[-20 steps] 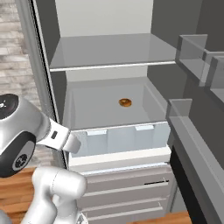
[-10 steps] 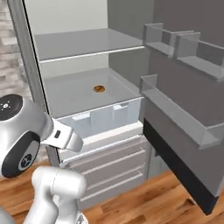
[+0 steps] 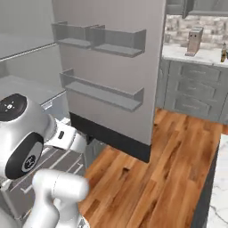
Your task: Retrieve the bottle and the shaker from the cabinet and place them next to the mixing bowl on the counter. Then add garlic from the fridge to the mixing bowl.
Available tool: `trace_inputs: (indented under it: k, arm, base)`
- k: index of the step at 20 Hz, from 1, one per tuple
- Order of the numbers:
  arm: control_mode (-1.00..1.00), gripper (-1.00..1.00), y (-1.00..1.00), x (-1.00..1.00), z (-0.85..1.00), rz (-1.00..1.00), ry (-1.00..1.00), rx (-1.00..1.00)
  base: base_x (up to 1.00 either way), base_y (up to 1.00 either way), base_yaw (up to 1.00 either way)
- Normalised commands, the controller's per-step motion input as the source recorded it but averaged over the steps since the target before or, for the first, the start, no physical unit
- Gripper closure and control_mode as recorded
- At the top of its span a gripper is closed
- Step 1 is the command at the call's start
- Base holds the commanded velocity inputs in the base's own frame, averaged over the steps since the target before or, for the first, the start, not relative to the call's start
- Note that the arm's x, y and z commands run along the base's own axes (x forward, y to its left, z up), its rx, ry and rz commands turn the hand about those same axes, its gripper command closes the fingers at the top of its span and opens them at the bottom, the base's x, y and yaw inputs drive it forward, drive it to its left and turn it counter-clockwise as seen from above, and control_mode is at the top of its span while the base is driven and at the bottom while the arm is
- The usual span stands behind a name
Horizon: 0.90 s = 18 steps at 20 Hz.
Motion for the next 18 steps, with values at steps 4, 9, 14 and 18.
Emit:
trace_inputs:
  k: [4,9,14,18]
  arm:
    - [1.0,1.0,0.0,0.0,0.0,0.0,0.0,0.0]
    - [1.0,1.0,0.0,0.0,0.0,0.0,0.0,0.0]
    - [1.0,1.0,0.0,0.0,0.0,0.0,0.0,0.0]
    - [1.0,1.0,0.0,0.0,0.0,0.0,0.0,0.0]
  base:
    - [0.0,0.01,-0.84]
    - [0.16,-0.18,-0.58]
    - [0.84,-0.15,-0.21]
    - [1.0,-0.06,-0.05]
